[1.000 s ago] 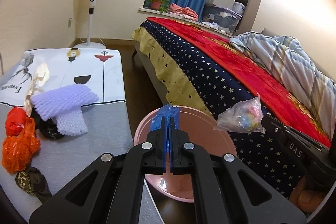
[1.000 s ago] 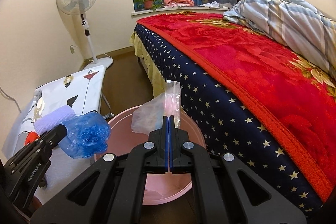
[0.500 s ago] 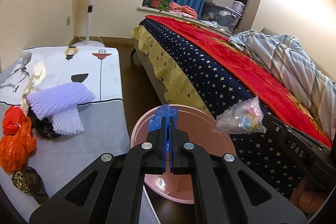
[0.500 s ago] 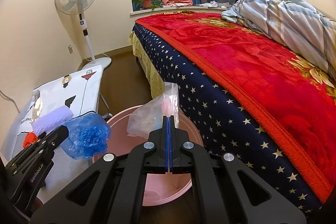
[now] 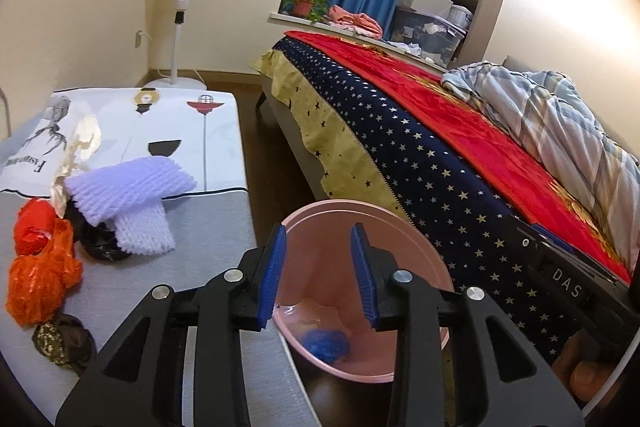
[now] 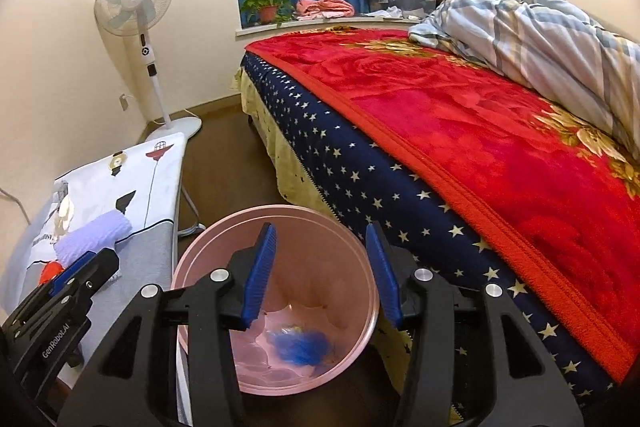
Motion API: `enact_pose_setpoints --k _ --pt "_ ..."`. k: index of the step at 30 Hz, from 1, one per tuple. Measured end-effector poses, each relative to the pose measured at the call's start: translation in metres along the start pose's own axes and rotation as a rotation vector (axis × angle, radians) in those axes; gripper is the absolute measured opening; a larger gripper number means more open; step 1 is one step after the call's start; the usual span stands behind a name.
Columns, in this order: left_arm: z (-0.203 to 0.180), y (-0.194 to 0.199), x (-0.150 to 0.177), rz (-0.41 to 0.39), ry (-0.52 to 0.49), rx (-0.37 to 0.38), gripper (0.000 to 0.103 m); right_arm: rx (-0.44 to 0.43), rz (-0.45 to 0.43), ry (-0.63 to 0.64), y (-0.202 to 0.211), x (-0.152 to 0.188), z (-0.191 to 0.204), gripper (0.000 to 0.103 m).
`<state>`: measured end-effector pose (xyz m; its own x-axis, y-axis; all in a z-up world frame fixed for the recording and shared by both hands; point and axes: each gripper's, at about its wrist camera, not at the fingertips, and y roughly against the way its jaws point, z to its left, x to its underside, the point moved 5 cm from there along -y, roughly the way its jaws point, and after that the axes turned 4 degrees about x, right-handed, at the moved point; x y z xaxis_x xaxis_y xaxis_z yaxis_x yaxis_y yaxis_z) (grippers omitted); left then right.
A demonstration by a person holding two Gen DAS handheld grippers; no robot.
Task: Collect trash
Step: 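Open both tools to drop the bags into the pink bin, then move both open tools back to the trash pile on the board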
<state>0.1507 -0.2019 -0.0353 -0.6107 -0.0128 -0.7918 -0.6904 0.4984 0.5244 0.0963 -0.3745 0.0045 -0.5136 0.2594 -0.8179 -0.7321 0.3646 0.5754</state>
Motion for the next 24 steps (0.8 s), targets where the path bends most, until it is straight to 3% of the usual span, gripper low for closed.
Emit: enact_pose_setpoints --k 24 --pt "0.078 0.075 -0.002 -0.08 0.058 -0.14 0.033 -0.161 -0.067 0.076 0.036 0.005 0.061 0.047"
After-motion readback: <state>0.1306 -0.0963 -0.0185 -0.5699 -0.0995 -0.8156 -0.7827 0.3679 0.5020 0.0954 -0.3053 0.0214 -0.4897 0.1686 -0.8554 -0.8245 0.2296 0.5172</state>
